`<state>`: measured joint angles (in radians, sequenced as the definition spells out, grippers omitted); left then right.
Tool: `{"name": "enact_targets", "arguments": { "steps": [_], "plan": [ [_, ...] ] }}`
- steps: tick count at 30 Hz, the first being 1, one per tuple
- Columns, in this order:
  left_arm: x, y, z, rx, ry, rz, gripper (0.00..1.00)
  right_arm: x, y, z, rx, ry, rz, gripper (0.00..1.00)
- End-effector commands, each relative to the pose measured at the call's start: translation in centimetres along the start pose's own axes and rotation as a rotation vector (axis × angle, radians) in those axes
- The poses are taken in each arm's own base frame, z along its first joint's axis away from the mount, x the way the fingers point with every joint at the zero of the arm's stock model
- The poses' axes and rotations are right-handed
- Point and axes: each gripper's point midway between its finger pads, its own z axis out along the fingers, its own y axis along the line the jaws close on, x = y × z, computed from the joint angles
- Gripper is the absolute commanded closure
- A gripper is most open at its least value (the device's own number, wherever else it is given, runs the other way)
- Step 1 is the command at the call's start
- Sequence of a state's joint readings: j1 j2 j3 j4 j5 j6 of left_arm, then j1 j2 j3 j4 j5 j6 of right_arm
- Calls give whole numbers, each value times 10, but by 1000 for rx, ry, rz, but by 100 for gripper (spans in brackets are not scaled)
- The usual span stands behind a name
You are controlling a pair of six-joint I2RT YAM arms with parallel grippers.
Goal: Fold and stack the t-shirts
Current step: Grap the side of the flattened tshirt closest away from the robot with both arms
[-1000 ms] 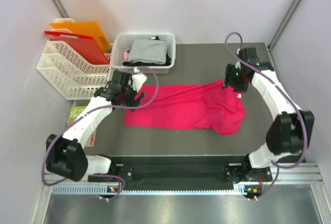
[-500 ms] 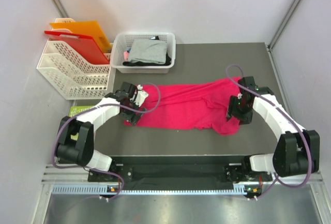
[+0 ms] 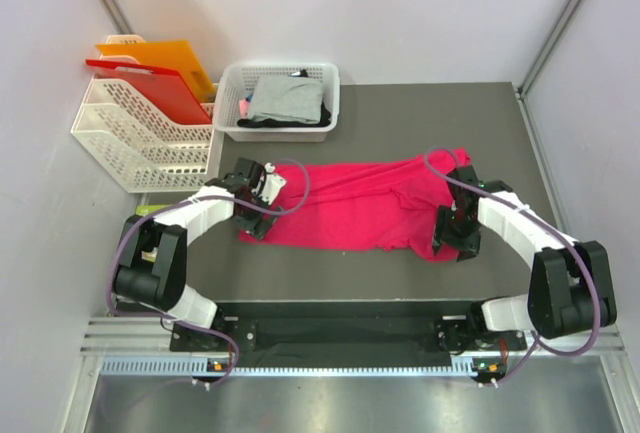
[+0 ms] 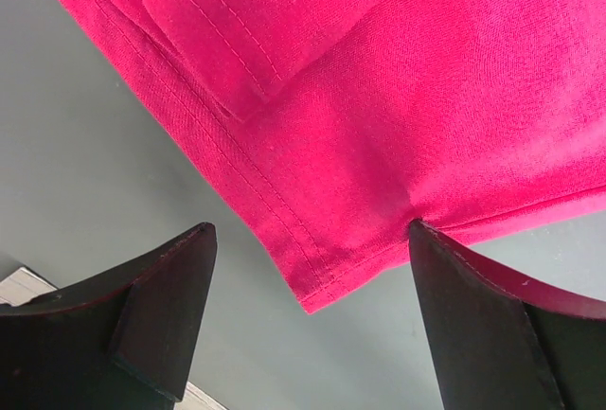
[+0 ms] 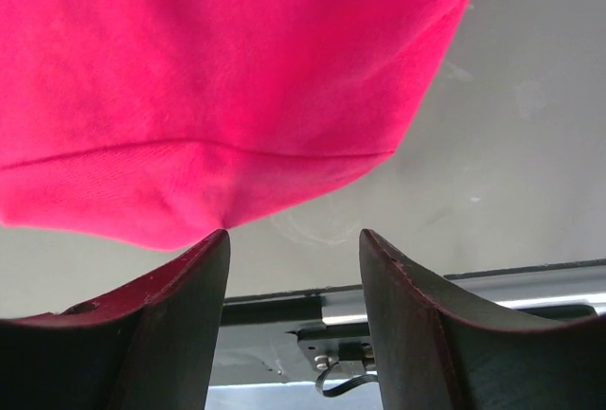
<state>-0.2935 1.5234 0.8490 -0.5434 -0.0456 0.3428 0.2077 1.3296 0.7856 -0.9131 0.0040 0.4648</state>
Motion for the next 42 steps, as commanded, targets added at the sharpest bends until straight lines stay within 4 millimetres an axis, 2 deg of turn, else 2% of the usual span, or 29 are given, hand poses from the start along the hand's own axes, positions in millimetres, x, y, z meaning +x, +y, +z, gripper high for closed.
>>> {"name": "enact_targets", "arguments": {
  "steps": [1, 11, 19, 22, 23, 25, 26, 29, 31, 33, 38, 42],
  "plan": [
    [-14, 11, -1, -35, -44, 0, 13, -26, 8, -6, 21, -75, 16, 43],
    [-13, 15, -5, -30, -43, -11, 12, -42, 6, 8, 83, -69, 17, 46],
    [-17, 17, -11, -33, -53, -16, 12, -26, 2, 33, 103, -3, 23, 49],
    [-17, 15, -12, -26, -55, -20, 13, -26, 1, 39, 107, 7, 22, 54],
    [-16, 15, -12, -24, -54, -23, 13, -26, 3, 39, 102, 9, 19, 63],
    [-17, 14, -10, -22, -58, -25, 13, -27, 3, 37, 96, 8, 15, 77],
    [-14, 14, -9, -19, -54, -24, 14, -28, 3, 35, 95, 0, 12, 89],
    [-15, 13, -5, -14, -54, -24, 23, -29, 3, 25, 93, -8, 7, 100],
    [-14, 10, -3, 1, -46, -24, 31, -29, 2, 16, 92, -14, 4, 100],
    [-13, 9, -5, 6, -39, -29, 32, -29, 2, 7, 89, -26, 1, 100],
    [4, 3, -22, 34, 7, -20, 21, -28, 2, -2, 78, -37, -6, 100],
    [23, -5, -33, 51, 40, -21, 19, -25, 2, 0, 76, -29, -6, 100]
  ]
}}
